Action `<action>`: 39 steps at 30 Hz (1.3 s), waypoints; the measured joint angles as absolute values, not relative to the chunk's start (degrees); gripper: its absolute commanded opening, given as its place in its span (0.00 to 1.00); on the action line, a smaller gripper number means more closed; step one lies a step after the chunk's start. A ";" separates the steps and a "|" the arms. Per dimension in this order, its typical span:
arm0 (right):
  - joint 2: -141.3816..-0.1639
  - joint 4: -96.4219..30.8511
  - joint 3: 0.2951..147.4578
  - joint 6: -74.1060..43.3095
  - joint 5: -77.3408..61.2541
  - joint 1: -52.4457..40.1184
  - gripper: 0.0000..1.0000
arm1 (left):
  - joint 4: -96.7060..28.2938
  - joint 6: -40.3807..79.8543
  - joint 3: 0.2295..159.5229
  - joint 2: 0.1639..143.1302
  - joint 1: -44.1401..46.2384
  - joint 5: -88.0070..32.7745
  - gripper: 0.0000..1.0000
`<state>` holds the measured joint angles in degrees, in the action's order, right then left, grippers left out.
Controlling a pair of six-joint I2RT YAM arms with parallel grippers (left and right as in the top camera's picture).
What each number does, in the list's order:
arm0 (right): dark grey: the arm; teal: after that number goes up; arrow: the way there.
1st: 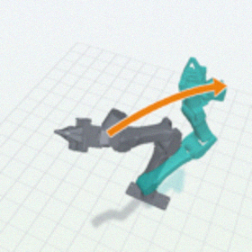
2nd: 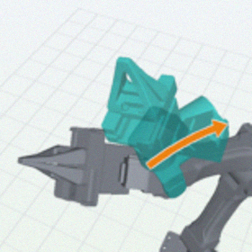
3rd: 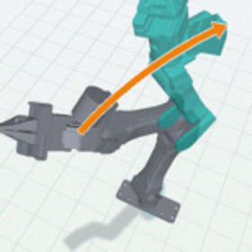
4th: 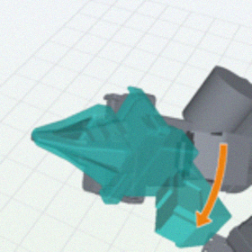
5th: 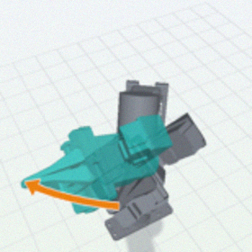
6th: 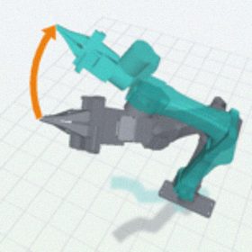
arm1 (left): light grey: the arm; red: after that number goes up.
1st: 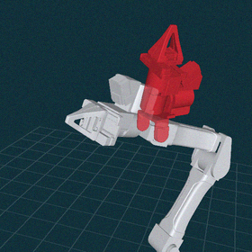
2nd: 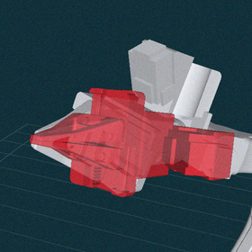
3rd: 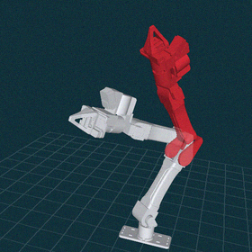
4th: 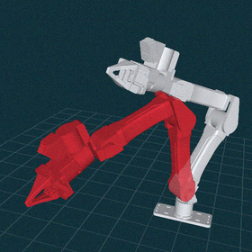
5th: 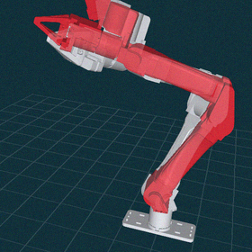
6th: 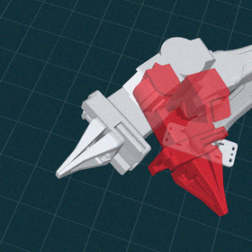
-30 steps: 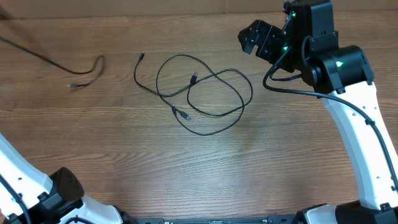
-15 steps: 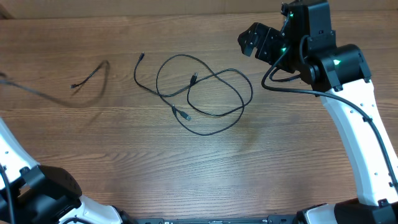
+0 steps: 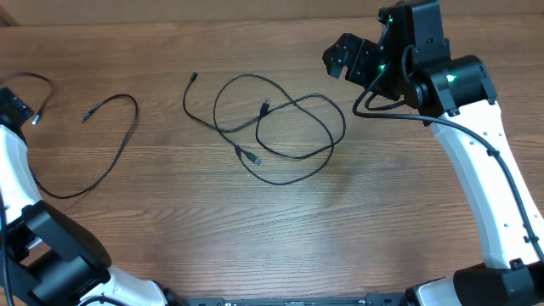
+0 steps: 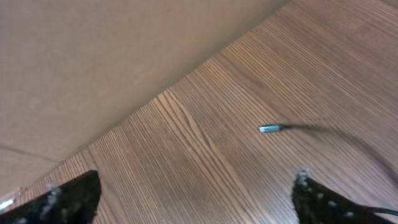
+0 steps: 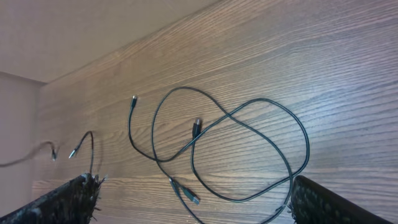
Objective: Untangle cables
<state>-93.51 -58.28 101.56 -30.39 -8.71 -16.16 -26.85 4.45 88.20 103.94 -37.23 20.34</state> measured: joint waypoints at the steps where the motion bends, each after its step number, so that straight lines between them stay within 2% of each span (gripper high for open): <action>1: -93.51 -58.52 101.56 -30.37 -8.69 -16.16 0.97 | -26.48 4.16 88.20 103.94 -37.23 20.40 1.00; 11: -93.51 -59.59 101.56 -30.17 -8.73 -16.16 0.97 | -24.18 1.89 88.27 102.78 -35.44 17.74 0.99; 18: -93.51 -60.49 101.56 -30.04 -8.71 -16.16 0.98 | -23.38 -6.52 89.89 97.32 -29.36 10.28 0.99; 25: -93.51 -61.63 101.56 -29.76 -8.69 -16.16 1.00 | -38.11 1.87 91.13 98.45 -30.63 12.95 1.00; 30: -93.51 -61.78 101.56 -28.88 -8.69 -16.16 1.00 | -43.44 7.14 91.11 104.77 -34.15 3.03 0.99; 39: -93.51 -61.82 101.56 -28.49 -8.69 -16.16 1.00 | -46.72 18.57 91.09 107.63 -40.27 -25.87 1.00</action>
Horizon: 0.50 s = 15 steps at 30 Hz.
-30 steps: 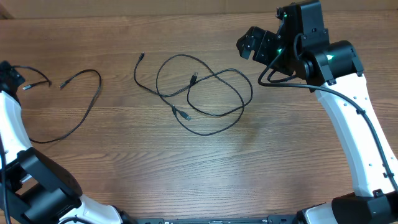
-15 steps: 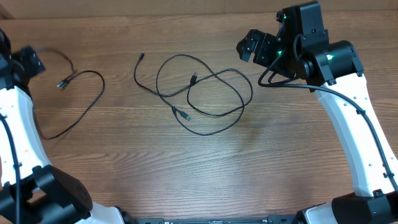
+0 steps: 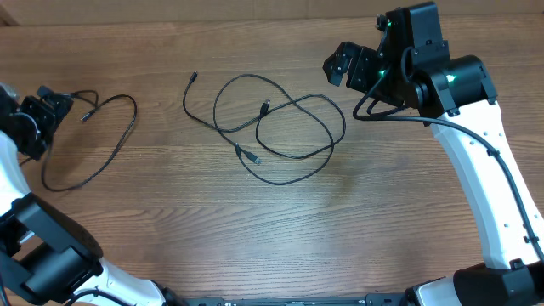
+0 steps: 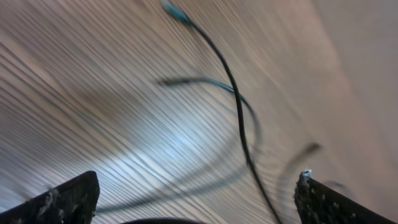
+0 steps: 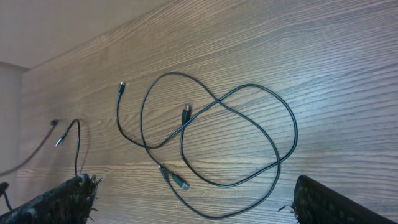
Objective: Untangle cables
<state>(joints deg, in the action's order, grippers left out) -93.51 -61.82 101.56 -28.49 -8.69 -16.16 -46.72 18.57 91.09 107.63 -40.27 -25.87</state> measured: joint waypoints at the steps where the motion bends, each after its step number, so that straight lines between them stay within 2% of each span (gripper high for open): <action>1: -93.51 -61.78 101.56 -28.45 -8.69 -16.16 1.00 | -48.18 19.29 91.09 107.63 -40.56 -26.92 1.00; 4: -93.51 -61.78 101.56 -28.45 -8.69 -16.16 1.00 | -55.31 19.29 91.11 107.63 -40.97 -26.11 0.99; 7: -93.51 -61.76 101.56 -28.45 -8.67 -16.16 1.00 | -61.08 19.22 91.02 107.63 -40.07 -16.99 1.00; 10: -93.51 -61.76 101.56 -28.45 -8.67 -16.16 1.00 | -63.05 20.84 90.76 107.63 -39.35 -7.53 1.00; 15: -93.51 -61.87 101.56 -28.38 -8.97 -16.16 1.00 | -65.60 22.41 90.52 107.63 -39.09 -0.12 1.00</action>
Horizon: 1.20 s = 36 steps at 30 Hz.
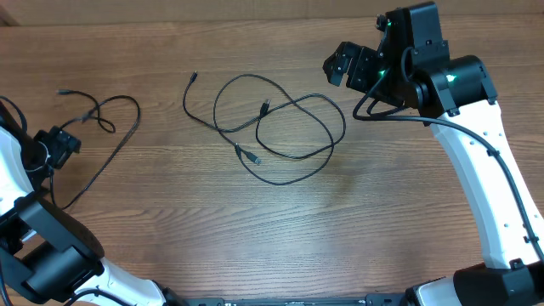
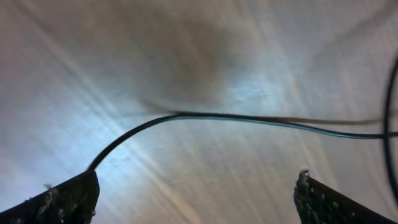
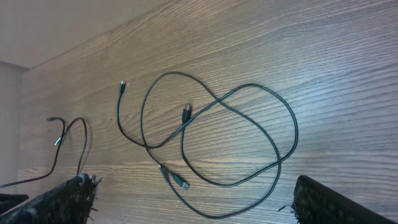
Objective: Untangle cables
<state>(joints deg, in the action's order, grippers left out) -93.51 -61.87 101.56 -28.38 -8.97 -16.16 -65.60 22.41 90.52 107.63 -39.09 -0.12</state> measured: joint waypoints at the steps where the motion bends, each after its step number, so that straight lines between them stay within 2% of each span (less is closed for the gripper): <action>1: -93.51 -61.82 101.56 -27.90 -9.54 -16.19 1.00 | -66.30 22.46 90.48 107.63 -39.09 0.40 1.00; 5: -93.54 -60.18 101.56 -23.20 -13.65 -16.75 1.00 | -68.20 18.87 90.45 107.63 -39.09 -2.20 0.99; 12: -96.29 -56.38 101.56 -9.61 -26.11 -20.80 0.99 | -74.24 5.23 90.50 107.63 -39.09 -22.46 1.00; 16: -100.27 -54.48 101.56 -3.40 -33.98 -22.65 0.98 | -80.71 1.41 92.03 107.63 -39.09 -30.00 1.00; 25: -106.76 -44.60 101.41 2.13 -39.55 -30.70 0.99 | -88.82 -4.75 97.21 107.63 -39.09 -36.01 1.00; 29: -106.78 -42.19 101.41 0.43 -40.29 -32.18 0.98 | -84.97 -2.90 100.75 107.63 -40.38 -37.36 1.00; 36: -106.78 -44.95 101.41 -2.31 -39.92 -32.23 0.98 | -66.98 11.86 103.66 107.63 -49.30 -45.80 1.00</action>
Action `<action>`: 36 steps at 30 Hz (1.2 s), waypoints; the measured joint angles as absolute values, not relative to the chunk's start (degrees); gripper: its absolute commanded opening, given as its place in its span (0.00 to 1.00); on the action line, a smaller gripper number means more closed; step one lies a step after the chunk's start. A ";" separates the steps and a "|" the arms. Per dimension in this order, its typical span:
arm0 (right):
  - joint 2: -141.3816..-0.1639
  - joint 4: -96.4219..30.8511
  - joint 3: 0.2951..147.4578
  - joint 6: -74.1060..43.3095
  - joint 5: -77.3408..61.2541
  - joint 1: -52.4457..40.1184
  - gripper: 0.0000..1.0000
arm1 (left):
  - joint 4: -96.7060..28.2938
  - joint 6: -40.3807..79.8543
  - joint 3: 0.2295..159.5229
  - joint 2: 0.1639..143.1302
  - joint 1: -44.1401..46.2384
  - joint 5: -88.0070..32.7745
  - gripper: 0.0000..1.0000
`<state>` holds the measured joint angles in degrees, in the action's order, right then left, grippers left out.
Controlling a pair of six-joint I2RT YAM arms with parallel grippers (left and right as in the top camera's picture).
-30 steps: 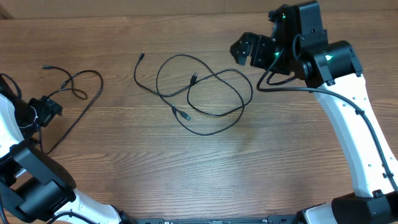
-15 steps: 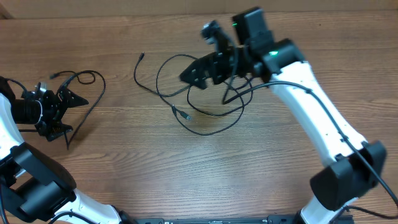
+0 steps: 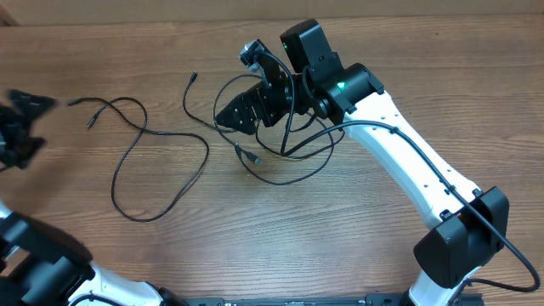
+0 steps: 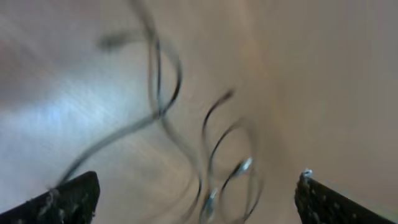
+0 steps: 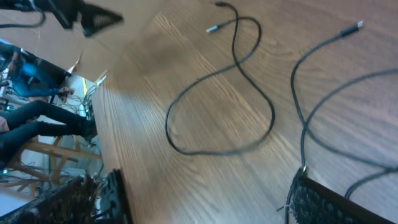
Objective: Untangle cables
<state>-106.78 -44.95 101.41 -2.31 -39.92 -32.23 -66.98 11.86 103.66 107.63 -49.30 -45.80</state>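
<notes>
Two black cables lie tangled (image 3: 293, 179) at the table's middle, one plug (image 3: 252, 158) sticking out at the lower left. A separate black cable (image 3: 161, 136) snakes left of them in a loose loop (image 5: 217, 118). My right gripper (image 3: 225, 115) hovers over the tangle's left side, open (image 5: 196, 180); a strand runs against its right fingertip (image 5: 303, 171). My left gripper (image 3: 19, 127) is at the far left edge, blurred, away from the separate cable's ends. Its wrist view is smeared; the fingers stand wide apart (image 4: 198, 180) with only blurred cable beyond.
The wooden table (image 3: 357, 246) ends at a tan wall at the back. In the right wrist view the table's left edge (image 5: 102, 124) shows, with people and chairs beyond it. The right arm's white links (image 3: 408, 170) cross the table's right half.
The right arm has moved from the back right to over the tangle's left side. The left gripper is farther left and up. The separate cable now lies spread rightward, nearly to the tangle.
First the left gripper was at the far left edge beside the separate cable and the right gripper hung high at the back right. The left gripper then stood near that cable's ends, then lower, the cable bunched. Now the cable lies stretched out and the right gripper is over the tangle.
</notes>
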 measured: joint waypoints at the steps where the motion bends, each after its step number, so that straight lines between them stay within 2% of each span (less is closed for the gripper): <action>1: -106.78 -45.65 101.41 -2.48 -39.57 -32.25 0.98 | -65.21 12.40 103.66 107.63 -50.28 -47.27 1.00; 5: -106.78 -47.33 101.41 -4.43 -35.92 -32.18 0.98 | -64.86 10.83 103.85 107.63 -49.60 -49.06 1.00; 11: -106.78 -48.34 101.41 -10.48 -30.89 -28.84 0.95 | -67.90 7.29 103.88 107.63 -37.95 -40.05 0.99; 21: -106.78 -61.28 101.41 -14.57 -28.05 -13.82 0.95 | -64.82 17.47 103.66 107.66 -13.02 -3.40 0.98; 24: -106.78 -63.46 101.41 -14.74 -27.99 -12.27 0.95 | -60.95 19.44 103.63 108.42 -10.07 2.90 0.92; 28: -106.78 -65.69 101.41 -14.79 -27.66 -12.05 0.96 | -57.78 20.82 103.63 112.07 -8.69 7.25 0.92; 36: -106.78 -69.38 101.41 -14.74 -22.96 -13.15 0.96 | -58.50 20.86 103.46 123.42 -9.50 8.56 0.91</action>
<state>-106.78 -69.38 101.41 -14.74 -22.96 -13.15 -58.50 20.86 103.46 123.42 -9.50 8.56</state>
